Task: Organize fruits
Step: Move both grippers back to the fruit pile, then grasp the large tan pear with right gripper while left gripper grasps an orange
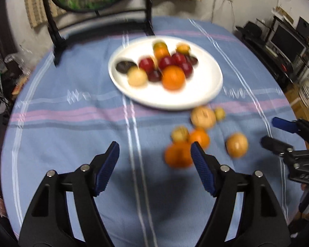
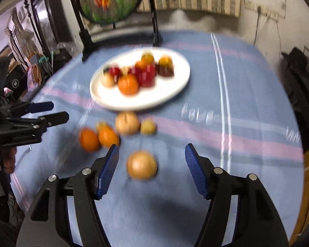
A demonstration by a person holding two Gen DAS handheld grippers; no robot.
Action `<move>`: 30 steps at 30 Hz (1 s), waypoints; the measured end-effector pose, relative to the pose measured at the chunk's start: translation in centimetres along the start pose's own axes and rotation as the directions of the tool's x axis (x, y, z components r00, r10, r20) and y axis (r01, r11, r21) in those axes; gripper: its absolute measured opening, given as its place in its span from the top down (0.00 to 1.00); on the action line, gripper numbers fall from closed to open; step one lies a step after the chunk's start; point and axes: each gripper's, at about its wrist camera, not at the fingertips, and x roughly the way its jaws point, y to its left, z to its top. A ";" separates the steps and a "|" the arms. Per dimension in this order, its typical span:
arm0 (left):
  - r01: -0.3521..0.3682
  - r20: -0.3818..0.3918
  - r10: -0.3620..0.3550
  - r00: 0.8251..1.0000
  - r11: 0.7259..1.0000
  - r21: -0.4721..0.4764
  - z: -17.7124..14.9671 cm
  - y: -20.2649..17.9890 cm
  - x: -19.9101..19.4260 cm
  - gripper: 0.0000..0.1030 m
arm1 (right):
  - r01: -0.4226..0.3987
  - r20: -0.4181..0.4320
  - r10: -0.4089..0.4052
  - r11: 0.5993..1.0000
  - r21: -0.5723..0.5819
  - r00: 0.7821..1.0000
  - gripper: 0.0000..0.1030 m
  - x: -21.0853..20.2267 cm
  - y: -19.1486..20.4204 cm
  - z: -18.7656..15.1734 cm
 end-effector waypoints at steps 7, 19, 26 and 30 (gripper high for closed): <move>0.031 -0.054 -0.028 0.998 0.998 0.054 -1.6 -2.2 2.7 0.29 | 0.014 -0.088 -0.014 1.000 -0.005 0.996 0.35 3.2 0.8 -2.4; 0.040 -0.090 -0.035 0.995 0.998 0.052 -0.2 -2.5 6.3 0.29 | 0.019 -0.157 -0.026 0.999 -0.046 0.987 0.54 6.6 1.7 -1.7; 0.050 -0.084 -0.043 0.996 0.995 0.084 -0.1 -3.3 6.1 0.56 | -0.007 -0.124 0.008 1.000 0.007 0.992 0.57 5.6 0.9 -1.5; 0.063 -0.091 -0.057 0.994 0.996 0.062 -0.2 -2.9 5.4 0.57 | -0.011 -0.109 0.012 1.000 0.013 0.994 0.57 4.6 0.9 -1.2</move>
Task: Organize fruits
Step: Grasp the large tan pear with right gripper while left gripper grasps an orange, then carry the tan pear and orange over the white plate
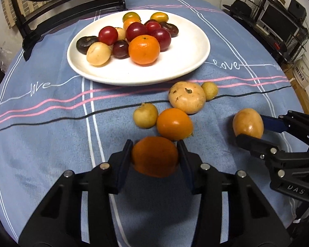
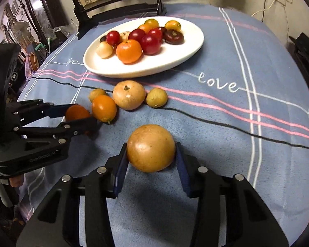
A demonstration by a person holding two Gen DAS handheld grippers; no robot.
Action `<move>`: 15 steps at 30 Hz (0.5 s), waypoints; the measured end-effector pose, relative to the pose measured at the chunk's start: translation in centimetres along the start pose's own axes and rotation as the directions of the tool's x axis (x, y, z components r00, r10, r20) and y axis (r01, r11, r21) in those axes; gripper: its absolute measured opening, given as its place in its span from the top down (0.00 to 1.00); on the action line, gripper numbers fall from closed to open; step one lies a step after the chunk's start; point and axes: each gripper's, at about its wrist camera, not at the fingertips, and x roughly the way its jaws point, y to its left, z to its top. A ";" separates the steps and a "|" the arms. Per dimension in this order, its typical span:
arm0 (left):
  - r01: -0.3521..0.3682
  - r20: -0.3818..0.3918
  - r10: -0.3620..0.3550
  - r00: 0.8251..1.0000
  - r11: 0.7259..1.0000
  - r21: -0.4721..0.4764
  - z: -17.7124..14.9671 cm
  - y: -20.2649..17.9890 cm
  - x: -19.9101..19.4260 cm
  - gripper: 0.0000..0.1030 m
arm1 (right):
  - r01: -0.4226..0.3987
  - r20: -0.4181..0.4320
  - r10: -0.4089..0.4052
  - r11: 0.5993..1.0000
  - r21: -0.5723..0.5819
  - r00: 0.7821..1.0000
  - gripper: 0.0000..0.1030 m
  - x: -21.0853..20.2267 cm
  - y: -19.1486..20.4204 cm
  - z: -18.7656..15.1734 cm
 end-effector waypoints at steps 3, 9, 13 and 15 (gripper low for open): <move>0.001 0.032 -0.001 0.999 1.000 -0.008 0.0 0.3 -1.8 0.57 | -0.008 0.016 0.007 1.000 0.008 1.000 0.57 -1.0 0.1 0.0; -0.018 0.108 0.020 0.994 0.999 -0.027 1.4 0.6 -5.7 0.57 | -0.035 0.074 0.034 0.999 0.009 0.997 0.57 -3.7 0.8 0.5; -0.034 0.164 0.035 0.986 0.999 -0.010 2.8 -0.1 -8.2 0.57 | -0.058 0.139 0.058 0.998 -0.003 0.989 0.57 -6.1 1.5 1.7; -0.043 0.190 0.042 0.981 0.999 0.001 3.5 -0.5 -9.3 0.57 | -0.071 0.176 0.072 0.997 -0.010 0.982 0.57 -7.5 1.9 2.5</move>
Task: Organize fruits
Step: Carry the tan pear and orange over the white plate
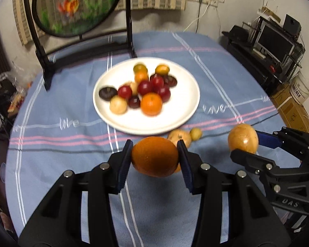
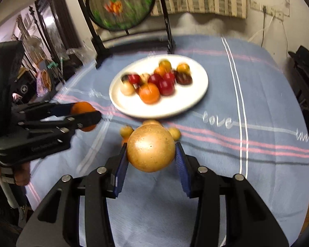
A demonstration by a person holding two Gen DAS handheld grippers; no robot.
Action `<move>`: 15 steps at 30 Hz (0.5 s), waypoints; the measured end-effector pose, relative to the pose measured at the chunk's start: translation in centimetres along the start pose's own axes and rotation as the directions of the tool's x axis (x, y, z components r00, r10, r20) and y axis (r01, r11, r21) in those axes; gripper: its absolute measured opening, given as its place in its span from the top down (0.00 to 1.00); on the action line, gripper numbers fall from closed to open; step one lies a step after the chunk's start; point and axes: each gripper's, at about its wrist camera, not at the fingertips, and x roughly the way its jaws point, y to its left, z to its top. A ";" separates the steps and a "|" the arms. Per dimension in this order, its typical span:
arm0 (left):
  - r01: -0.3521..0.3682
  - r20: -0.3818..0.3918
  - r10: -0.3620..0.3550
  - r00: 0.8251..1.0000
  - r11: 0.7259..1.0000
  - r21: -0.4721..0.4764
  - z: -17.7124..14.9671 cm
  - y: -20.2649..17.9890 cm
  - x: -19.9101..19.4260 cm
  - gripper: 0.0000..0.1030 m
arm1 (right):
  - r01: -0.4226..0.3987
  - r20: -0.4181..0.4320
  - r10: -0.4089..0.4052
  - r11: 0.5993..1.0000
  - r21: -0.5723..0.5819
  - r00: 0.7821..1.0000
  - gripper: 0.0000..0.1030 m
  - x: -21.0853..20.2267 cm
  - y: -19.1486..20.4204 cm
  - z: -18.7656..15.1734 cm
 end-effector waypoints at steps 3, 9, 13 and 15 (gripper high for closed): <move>-0.007 0.023 0.007 1.000 1.000 0.006 1.0 -0.3 -0.9 0.57 | -0.011 0.038 0.011 1.000 -0.017 0.999 0.57 -1.3 0.6 1.2; -0.006 0.032 0.006 0.999 1.000 0.001 2.0 -0.3 -1.2 0.56 | -0.013 0.066 0.015 0.999 -0.034 0.998 0.57 -2.0 1.0 2.6; -0.010 0.027 0.010 1.000 1.000 0.000 2.2 -0.2 -0.9 0.56 | -0.019 0.061 0.022 0.999 -0.038 0.998 0.57 -1.9 0.9 2.8; -0.013 0.023 0.014 1.000 1.000 -0.002 2.5 0.0 -0.5 0.56 | -0.022 0.057 0.025 0.999 -0.038 0.998 0.57 -1.5 0.9 3.0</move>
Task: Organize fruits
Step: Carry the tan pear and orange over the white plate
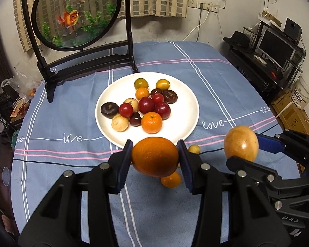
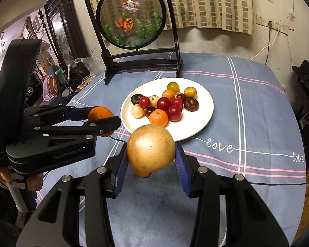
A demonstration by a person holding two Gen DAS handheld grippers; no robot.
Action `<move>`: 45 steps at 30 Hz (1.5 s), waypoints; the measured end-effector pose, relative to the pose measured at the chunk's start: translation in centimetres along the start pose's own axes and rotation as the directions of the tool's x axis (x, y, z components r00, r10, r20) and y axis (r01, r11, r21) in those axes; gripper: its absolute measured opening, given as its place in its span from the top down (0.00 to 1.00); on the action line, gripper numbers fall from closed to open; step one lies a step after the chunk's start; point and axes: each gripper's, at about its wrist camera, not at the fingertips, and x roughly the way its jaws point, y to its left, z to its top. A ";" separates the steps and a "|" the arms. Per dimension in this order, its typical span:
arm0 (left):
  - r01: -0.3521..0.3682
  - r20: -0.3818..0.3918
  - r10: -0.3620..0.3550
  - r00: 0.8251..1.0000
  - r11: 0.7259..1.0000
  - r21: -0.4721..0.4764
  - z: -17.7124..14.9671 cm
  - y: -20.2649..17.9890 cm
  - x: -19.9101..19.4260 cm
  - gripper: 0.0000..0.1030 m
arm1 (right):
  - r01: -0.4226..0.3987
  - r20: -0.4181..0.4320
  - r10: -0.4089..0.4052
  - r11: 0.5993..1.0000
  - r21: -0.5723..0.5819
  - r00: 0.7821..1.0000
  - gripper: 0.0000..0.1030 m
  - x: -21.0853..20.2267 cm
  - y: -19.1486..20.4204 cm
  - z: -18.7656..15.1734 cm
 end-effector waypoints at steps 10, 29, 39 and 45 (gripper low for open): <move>-0.018 -0.001 0.018 1.000 1.000 -0.007 2.4 1.0 2.2 0.56 | -0.005 0.007 0.005 1.000 -0.028 1.000 0.57 1.5 -0.5 2.6; -0.083 -0.025 0.082 0.996 0.996 -0.046 7.4 4.0 8.2 0.56 | 0.016 0.000 -0.016 0.999 -0.036 1.000 0.57 8.1 -3.0 8.9; -0.101 -0.083 0.097 0.992 0.994 -0.046 8.3 4.3 12.8 0.56 | 0.031 -0.064 -0.031 1.000 -0.004 0.997 0.57 13.8 -5.3 10.7; -0.110 -0.083 0.106 0.991 0.993 -0.036 8.3 4.5 14.4 0.56 | 0.044 -0.099 -0.042 0.999 0.021 0.994 0.57 16.2 -6.5 10.8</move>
